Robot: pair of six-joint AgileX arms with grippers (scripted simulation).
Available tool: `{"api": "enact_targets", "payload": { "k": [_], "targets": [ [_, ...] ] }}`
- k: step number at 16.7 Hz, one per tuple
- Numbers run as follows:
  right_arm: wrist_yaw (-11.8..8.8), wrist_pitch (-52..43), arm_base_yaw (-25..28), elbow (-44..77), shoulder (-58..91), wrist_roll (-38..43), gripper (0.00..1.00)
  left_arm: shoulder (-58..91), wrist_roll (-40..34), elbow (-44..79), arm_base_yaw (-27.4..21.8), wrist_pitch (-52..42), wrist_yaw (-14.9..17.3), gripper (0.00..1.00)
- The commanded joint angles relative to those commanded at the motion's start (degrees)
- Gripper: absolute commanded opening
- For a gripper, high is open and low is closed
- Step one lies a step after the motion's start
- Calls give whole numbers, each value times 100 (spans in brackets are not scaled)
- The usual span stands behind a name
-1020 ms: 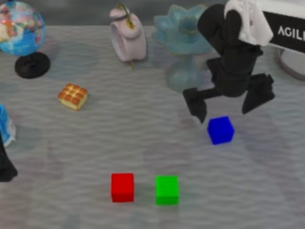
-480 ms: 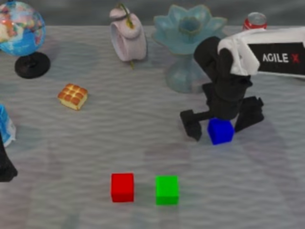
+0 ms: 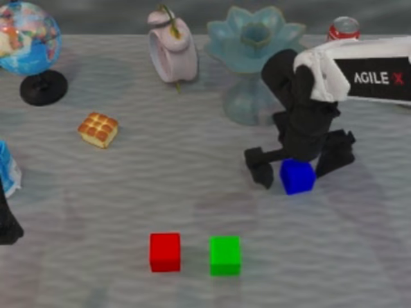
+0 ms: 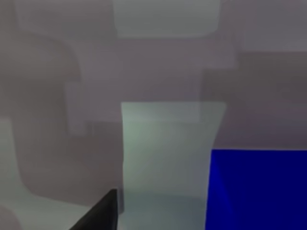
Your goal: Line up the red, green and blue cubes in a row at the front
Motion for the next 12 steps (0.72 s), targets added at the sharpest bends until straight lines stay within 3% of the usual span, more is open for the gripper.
{"api": "enact_targets", "payload": {
  "k": [8, 12],
  "targets": [
    [0, 0, 0, 0, 0, 0, 2, 0, 0, 0, 0, 0, 0, 100],
    [0, 0, 0, 0, 0, 0, 0, 0, 0, 0, 0, 0, 0, 100]
  ]
}}
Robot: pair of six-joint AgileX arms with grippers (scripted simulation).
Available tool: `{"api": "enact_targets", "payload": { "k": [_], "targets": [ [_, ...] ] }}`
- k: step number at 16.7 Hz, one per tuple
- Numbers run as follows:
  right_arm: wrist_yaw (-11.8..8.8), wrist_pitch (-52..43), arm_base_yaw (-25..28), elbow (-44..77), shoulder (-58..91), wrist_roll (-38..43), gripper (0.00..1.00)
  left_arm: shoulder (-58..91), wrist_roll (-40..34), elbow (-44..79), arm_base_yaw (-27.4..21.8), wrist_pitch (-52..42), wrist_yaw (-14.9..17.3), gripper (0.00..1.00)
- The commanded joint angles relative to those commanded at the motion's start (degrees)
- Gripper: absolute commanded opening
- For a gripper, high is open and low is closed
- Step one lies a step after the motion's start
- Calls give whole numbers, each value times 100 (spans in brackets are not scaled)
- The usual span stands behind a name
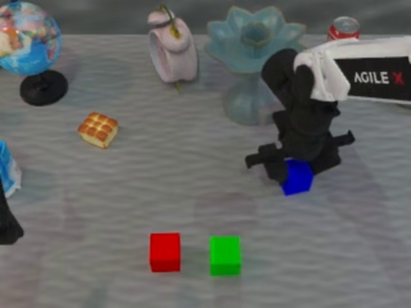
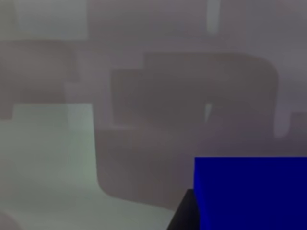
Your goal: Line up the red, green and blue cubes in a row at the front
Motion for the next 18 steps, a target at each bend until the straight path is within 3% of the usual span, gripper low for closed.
{"api": "enact_targets", "payload": {
  "k": [6, 13, 18],
  "targets": [
    [33, -86, 2, 67, -188, -17, 0, 0, 0, 0, 0, 0, 0, 100],
    [28, -1278, 54, 757, -652, -32, 0, 0, 0, 0, 0, 0, 0, 100],
    [25, -1357, 27, 810, -695, -23, 0, 0, 0, 0, 0, 0, 0, 100]
  ]
}}
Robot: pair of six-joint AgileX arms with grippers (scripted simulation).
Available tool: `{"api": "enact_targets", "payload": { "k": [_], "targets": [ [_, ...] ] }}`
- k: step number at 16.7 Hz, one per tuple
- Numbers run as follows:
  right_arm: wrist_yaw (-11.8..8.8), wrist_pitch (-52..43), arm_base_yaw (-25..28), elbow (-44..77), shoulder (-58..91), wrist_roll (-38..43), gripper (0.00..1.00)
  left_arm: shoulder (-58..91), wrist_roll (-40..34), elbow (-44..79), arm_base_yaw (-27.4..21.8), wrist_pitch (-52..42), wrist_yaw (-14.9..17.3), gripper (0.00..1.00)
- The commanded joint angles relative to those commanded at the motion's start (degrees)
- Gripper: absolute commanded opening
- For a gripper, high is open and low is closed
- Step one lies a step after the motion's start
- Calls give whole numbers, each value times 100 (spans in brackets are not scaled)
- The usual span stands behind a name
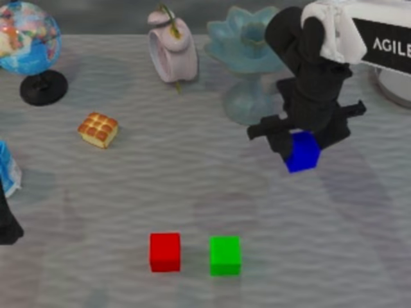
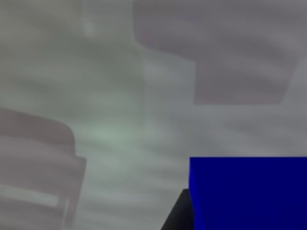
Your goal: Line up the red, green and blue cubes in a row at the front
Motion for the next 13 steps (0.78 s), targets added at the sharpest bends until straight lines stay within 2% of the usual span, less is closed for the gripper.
{"api": "enact_targets", "payload": {
  "k": [4, 13],
  "targets": [
    [8, 75, 194, -385, -315, 398, 0, 0, 0, 0, 0, 0, 0, 100],
    [56, 484, 1343, -2668, -2119, 2676, 0, 0, 0, 0, 0, 0, 0, 100]
  ]
}}
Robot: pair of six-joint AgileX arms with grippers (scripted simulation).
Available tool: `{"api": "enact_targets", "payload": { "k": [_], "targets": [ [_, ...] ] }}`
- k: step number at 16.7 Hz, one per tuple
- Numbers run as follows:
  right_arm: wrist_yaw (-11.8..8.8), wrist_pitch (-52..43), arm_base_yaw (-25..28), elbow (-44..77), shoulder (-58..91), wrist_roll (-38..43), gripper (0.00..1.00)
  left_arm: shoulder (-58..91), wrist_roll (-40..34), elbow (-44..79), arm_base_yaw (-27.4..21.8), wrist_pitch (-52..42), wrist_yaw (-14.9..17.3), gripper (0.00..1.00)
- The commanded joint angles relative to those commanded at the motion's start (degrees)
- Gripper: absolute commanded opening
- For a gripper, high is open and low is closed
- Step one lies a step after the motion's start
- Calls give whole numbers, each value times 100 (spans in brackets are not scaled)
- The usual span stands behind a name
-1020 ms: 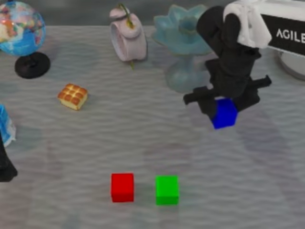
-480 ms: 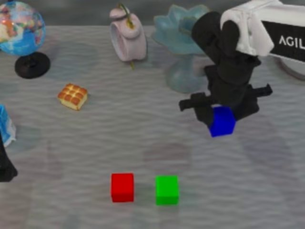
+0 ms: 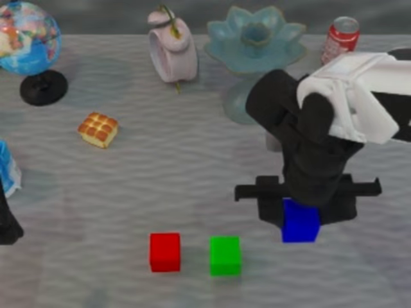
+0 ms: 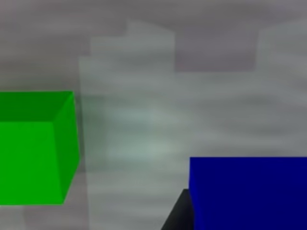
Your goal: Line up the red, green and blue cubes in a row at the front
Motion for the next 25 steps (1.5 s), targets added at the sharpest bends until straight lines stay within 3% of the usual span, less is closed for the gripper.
{"api": "enact_targets", "payload": {
  "k": [8, 15, 20, 25],
  "targets": [
    [1, 138, 80, -253, -131, 209, 0, 0, 0, 0, 0, 0, 0, 100],
    [9, 1485, 128, -987, 426, 225, 0, 0, 0, 0, 0, 0, 0, 100],
    [11, 1588, 133, -1055, 486, 232, 0, 0, 0, 0, 0, 0, 0, 100],
    [11, 1588, 133, -1055, 486, 232, 38, 0, 0, 0, 0, 0, 0, 100]
  ]
}}
